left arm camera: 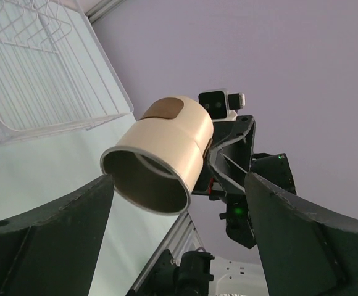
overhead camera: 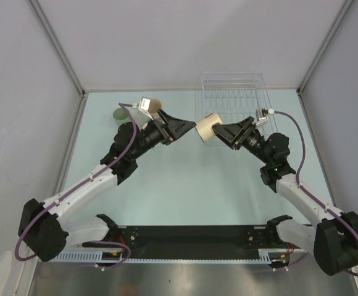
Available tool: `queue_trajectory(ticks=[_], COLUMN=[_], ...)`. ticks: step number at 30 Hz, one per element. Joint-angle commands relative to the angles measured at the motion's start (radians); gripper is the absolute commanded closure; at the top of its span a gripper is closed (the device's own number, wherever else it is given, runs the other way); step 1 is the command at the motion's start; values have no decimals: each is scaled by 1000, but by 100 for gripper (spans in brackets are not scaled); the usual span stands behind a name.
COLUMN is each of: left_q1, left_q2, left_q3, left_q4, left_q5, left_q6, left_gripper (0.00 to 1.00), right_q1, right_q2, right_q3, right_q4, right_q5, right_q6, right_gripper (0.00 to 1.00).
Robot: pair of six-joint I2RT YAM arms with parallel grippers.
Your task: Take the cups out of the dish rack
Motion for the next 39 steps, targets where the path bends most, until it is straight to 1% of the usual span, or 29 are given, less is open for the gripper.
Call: queue_trajectory(ticks=[1, 13, 15, 16, 17, 19, 20, 22, 23, 24, 25, 31, 36, 37, 38, 39], left_q1=[-7, -5, -5, -5, -7, -7, -5, -5, -7, -7, -5, -5, -5, -5, -5, -5], left_q2=[38, 74, 77, 78, 83, 86, 91, 91, 92, 92, 94, 85, 54, 40, 34, 26], left_q3=[39, 70, 73, 74, 76, 81, 82, 82, 82, 81, 82, 78, 104, 111, 117, 127], left_q4=[63, 76, 81, 84, 86, 83, 83, 84, 81, 80, 70, 81, -5, -16, -26, -81], left_q5=[51, 79, 79, 85, 88, 91, 93, 100, 99, 100, 97, 93, 53, 45, 39, 27], left_q6=[-28, -34, -36, -37, -37, -37, -36, -34, -33, -31, -31, -22, 29, 42, 50, 61], left_gripper=[9, 11, 12, 15, 27, 44, 56, 68, 78, 93, 100, 100, 100, 100, 100, 99], right_q1=[49, 117, 123, 126, 129, 140, 140, 145, 145, 146, 146, 146, 146, 146, 146, 145], right_q2=[-27, 45, 59, 62, 67, 76, 78, 78, 79, 82, 82, 91, 61, 58, 49, 42], right_q3=[-13, -8, -7, -8, -7, -10, -14, -16, -13, -10, -10, 2, 15, 21, 29, 39], right_q4=[72, 121, 121, 121, 121, 121, 121, 112, 109, 97, 95, 75, -9, -21, -58, -87], right_q5=[41, 61, 57, 57, 57, 57, 61, 63, 60, 58, 58, 46, 55, 57, 54, 57], right_q6=[-11, -22, -25, -26, -28, -31, -32, -35, -40, -43, -46, -52, -88, -101, -108, -121], right_gripper=[100, 100, 100, 100, 100, 100, 100, 100, 100, 100, 100, 100, 100, 98, 91, 80])
